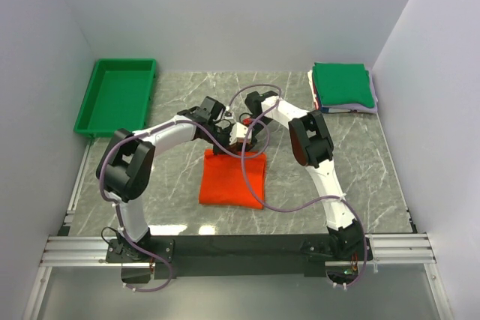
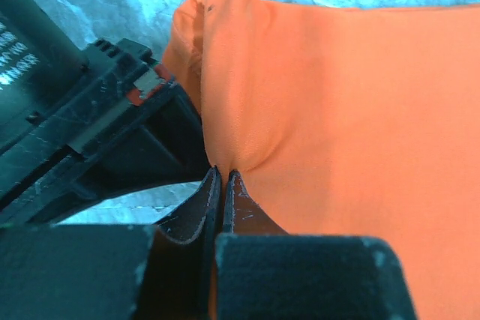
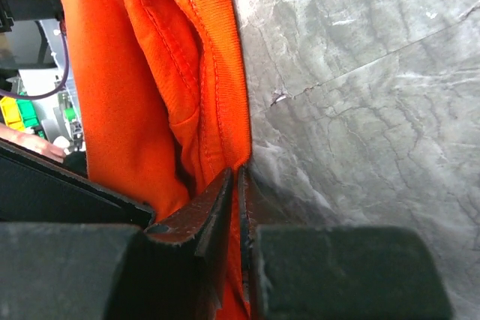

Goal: Fold and stack the t-shirts
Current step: Fold the tshirt

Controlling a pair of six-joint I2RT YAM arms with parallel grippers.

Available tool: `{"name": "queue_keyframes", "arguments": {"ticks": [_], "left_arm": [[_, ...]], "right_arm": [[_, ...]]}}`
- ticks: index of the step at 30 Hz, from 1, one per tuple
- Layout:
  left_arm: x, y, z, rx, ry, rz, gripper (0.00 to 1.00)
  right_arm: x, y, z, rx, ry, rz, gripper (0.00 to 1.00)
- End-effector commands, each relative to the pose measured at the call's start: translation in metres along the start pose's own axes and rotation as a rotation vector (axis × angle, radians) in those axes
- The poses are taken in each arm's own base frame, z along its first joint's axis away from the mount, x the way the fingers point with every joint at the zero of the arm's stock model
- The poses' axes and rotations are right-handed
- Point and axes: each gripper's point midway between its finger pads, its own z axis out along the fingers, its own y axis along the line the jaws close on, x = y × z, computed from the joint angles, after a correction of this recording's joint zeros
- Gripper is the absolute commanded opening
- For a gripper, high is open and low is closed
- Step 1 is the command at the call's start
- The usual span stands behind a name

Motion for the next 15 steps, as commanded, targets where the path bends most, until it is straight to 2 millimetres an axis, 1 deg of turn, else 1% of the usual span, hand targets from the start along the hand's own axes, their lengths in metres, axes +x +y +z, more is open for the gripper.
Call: {"name": "queue_keyframes", "arguments": {"ticks": [1, 3, 7, 8, 9, 11, 12, 13, 14, 15], "left_arm": [[-0.018, 0.029, -0.003, -0.08, -0.034, 0.074, 0.01], [-0.011, 0.033, 0.001, -0.086, -0.02, 0.072, 0.01], [-0.004, 0.041, 0.006, -0.106, -0.003, 0.083, 0.01], [0.001, 0.043, 0.009, -0.105, 0.009, 0.076, 0.01], [0.003, 0.043, 0.011, -0.102, 0.013, 0.069, 0.01], [0.006, 0.045, 0.014, -0.097, 0.025, 0.055, 0.01], [0.008, 0.047, 0.015, -0.108, 0.034, 0.055, 0.04], [0.011, 0.048, 0.015, -0.114, 0.04, 0.053, 0.05], [0.011, 0.051, 0.016, -0.124, 0.038, 0.058, 0.08], [0.012, 0.054, 0.016, -0.134, 0.046, 0.059, 0.09]], "right_arm": [[0.006, -0.012, 0.007, 0.039, 0.041, -0.037, 0.15], [0.005, -0.012, 0.007, 0.043, 0.04, -0.041, 0.15], [0.003, -0.012, 0.005, 0.049, 0.04, -0.052, 0.15], [0.003, -0.013, 0.004, 0.055, 0.042, -0.05, 0.15], [-0.002, -0.014, 0.0, 0.067, 0.033, -0.057, 0.15], [-0.009, -0.024, -0.006, 0.124, 0.026, -0.059, 0.19], [-0.015, -0.027, -0.014, 0.155, 0.009, -0.046, 0.21], [-0.029, -0.032, -0.031, 0.199, -0.037, -0.059, 0.23], [-0.042, -0.04, -0.043, 0.249, -0.08, -0.073, 0.27], [-0.054, -0.053, -0.067, 0.33, -0.129, -0.062, 0.29]]}}
